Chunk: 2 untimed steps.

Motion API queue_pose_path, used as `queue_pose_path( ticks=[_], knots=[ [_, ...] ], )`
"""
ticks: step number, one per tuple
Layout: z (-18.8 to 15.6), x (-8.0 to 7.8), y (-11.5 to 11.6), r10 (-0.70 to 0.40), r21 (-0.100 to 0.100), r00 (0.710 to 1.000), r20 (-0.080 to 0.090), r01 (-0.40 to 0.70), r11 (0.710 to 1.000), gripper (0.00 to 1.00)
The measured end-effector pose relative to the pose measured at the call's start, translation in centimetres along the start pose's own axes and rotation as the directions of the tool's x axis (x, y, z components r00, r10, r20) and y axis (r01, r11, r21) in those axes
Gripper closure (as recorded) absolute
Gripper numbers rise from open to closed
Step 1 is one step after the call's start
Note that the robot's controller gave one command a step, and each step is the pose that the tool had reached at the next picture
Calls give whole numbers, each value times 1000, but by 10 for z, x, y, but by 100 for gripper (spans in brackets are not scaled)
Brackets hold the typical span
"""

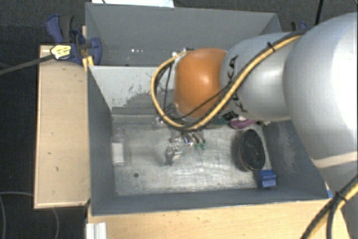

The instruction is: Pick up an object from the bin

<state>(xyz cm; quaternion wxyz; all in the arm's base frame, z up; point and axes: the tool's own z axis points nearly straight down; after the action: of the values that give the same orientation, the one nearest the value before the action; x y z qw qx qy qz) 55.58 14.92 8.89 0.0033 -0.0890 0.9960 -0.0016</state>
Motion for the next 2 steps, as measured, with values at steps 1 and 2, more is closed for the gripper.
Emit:
queue_pose_path(
  ticks=[1, 2],
  knots=[
    [17, 8, -83, -161, -6, 987, 2, 161, 987, 0],
    [-5, -11, -152, -128, -4, 992, 3, 128, 992, 0]
  ],
)
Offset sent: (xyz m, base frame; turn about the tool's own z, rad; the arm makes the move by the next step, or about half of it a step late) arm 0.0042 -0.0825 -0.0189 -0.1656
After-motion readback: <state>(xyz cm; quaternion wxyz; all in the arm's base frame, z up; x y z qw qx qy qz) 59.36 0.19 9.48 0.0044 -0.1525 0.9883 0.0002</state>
